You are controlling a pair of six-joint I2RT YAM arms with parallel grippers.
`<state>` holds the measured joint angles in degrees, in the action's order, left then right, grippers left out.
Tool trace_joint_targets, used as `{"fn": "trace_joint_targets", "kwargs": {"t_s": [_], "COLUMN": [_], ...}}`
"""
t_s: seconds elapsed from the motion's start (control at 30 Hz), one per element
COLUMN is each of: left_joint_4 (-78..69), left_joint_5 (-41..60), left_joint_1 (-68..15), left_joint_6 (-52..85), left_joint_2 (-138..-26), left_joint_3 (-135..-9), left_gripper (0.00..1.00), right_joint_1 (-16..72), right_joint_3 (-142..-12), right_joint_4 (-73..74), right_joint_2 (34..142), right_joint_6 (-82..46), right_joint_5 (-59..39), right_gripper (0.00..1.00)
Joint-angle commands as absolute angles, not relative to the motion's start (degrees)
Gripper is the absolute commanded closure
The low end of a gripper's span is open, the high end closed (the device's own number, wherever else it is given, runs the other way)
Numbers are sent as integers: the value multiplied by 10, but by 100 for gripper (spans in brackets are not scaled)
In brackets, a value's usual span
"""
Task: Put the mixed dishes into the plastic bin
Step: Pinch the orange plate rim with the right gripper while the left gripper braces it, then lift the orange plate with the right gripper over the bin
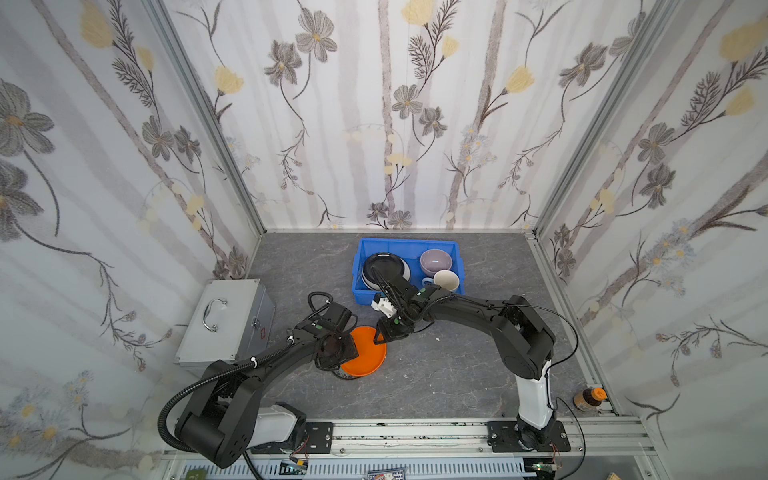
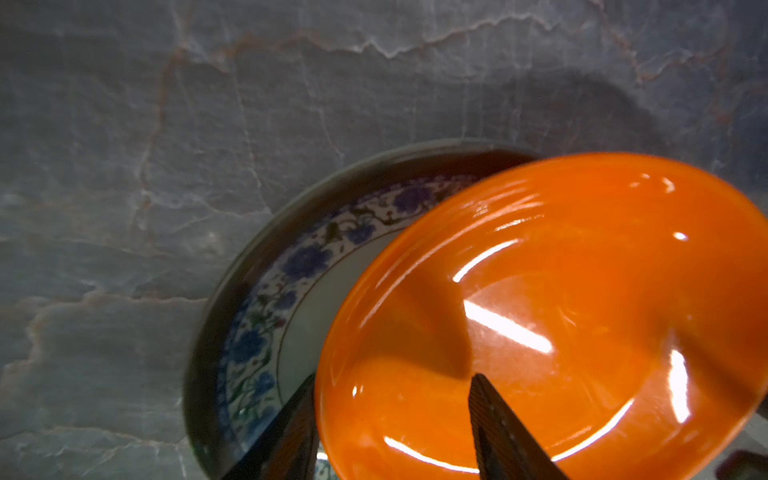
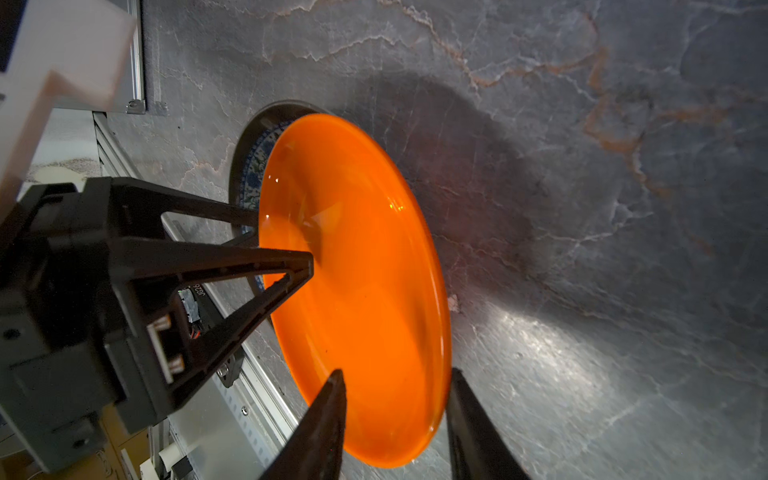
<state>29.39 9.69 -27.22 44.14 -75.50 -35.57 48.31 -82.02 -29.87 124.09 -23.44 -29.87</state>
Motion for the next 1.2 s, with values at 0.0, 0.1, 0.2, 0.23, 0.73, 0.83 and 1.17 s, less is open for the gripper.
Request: {"fn": "trace_joint_targets", "kwargs": {"t_s": [0.0, 0.1, 0.2, 0.23, 0.73, 0.83, 1.17], "left_joint_4": [275, 268, 259, 258, 372, 418, 515], "left_joint_5": [104, 108, 112, 113, 78, 71, 57], "left_joint_1": [-272, -272, -272, -272, -261, -237, -143], "left_joint_6": [444, 444, 443, 442, 382, 363, 314], "left_joint_2": [-768, -779, -788, -791, -779, -742, -673], "left_joint_3": [-355, -359, -365, -367, -478, -508, -610], "left_gripper": [43, 43, 44, 44, 20, 0, 0], "right_joint_1": [479, 479, 466, 460, 439, 434, 387], "right_joint_3": [-827, -829, -828, -829, -865, -887, -1017], "right_joint_4": [-298, -303, -305, -305, -317, -330, -380], "right_joint_2": [1244, 1246, 1248, 1250, 1237, 1237, 1250], "right_joint_6": [-223, -220, -217, -217, -209, -206, -198], "right_joint_5": [-320, -327, -336, -338, -343, -341, -337], "right_gripper": [60, 62, 68, 70, 92, 93, 93]}}
